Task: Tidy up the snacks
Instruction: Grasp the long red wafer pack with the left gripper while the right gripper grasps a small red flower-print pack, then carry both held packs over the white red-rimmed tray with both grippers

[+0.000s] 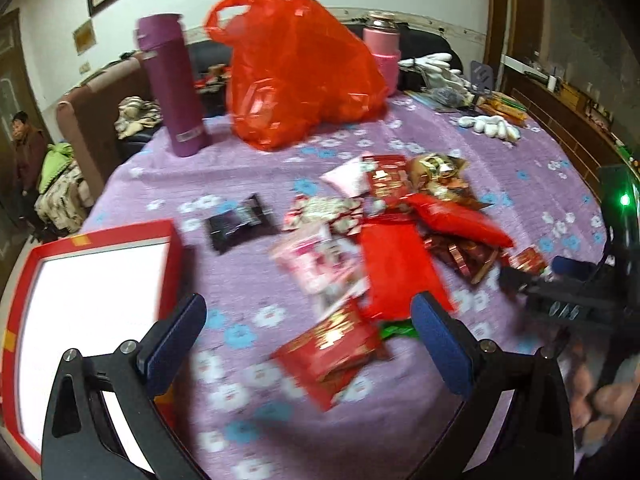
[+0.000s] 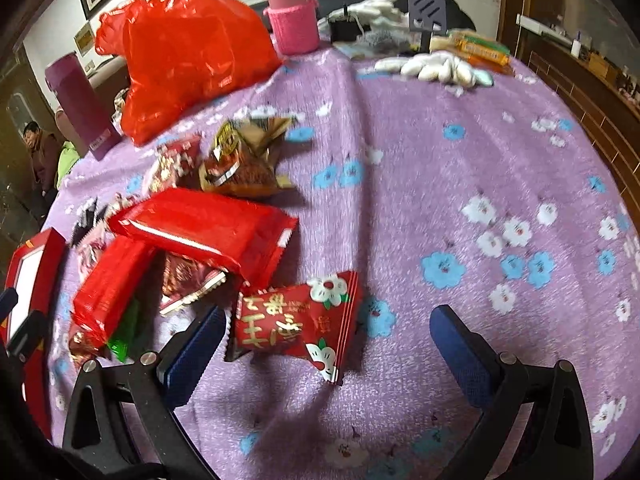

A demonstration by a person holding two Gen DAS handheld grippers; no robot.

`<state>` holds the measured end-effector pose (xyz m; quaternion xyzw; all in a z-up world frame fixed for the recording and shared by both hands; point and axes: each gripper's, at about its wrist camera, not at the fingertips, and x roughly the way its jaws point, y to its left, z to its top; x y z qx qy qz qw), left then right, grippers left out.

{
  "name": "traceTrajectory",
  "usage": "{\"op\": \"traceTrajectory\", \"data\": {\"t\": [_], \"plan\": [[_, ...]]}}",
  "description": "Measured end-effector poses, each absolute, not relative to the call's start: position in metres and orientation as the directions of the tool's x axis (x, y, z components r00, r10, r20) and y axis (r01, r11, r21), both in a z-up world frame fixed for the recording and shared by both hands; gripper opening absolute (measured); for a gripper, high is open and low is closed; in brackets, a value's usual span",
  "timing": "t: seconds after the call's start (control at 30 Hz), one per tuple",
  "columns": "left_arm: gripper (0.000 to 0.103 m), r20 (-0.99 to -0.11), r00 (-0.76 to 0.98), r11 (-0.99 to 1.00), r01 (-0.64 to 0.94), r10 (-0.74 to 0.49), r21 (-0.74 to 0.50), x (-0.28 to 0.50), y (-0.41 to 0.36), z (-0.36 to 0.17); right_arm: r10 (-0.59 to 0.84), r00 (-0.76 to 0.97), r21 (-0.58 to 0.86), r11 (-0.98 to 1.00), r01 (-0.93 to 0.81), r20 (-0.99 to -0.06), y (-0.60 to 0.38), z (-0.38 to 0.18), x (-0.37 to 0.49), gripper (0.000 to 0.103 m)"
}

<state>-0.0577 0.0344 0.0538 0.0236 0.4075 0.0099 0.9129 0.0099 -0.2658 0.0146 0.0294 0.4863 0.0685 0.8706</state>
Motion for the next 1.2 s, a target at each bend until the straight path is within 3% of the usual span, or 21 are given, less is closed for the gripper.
{"op": "traceTrajectory", "data": {"t": [0.23,0.37,0.5,0.57,0.63,0.83,1.2], "plan": [[0.102,-0.779,0.62,0.983,0.07,0.091,0.171,-0.02,-0.014,0.038,0.09,0.551,0.045,0.994,-0.095,-0.83,-0.266,0.01,0.004,0.099],[0.08,-0.82,0.569,0.986,0.095,0.062,0.14,-0.009,-0.014,0.023,0.11,0.568,0.061,0.993,-0.105,-0.816,-0.271,0.012,0.002,0.094],[0.072,-0.812,0.578,0.981,0.101,0.078,0.165,-0.009,-0.014,0.018,0.105,0.576,0.049,0.992,-0.112,-0.811,-0.271,0.012,0.004,0.089],[0.059,-0.805,0.591,0.98,0.119,0.06,0.16,-0.013,-0.016,0.019,0.105,0.583,0.044,0.992,-0.118,-0.806,-0.27,0.013,0.003,0.081],[0.053,-0.803,0.594,0.978,0.138,0.046,0.158,-0.012,-0.016,0.019,0.106,0.591,0.043,0.992,-0.119,-0.8,-0.271,0.014,0.002,0.073],[0.05,-0.796,0.605,0.978,0.163,0.007,0.132,-0.019,-0.01,0.021,0.164,0.601,0.109,0.986,-0.128,-0.782,-0.278,0.017,0.002,0.055],[0.047,-0.787,0.615,0.989,0.141,-0.059,0.036,-0.05,0.012,0.032,0.311,0.579,0.246,0.95,-0.191,-0.754,-0.278,0.018,0.001,0.046]]}}
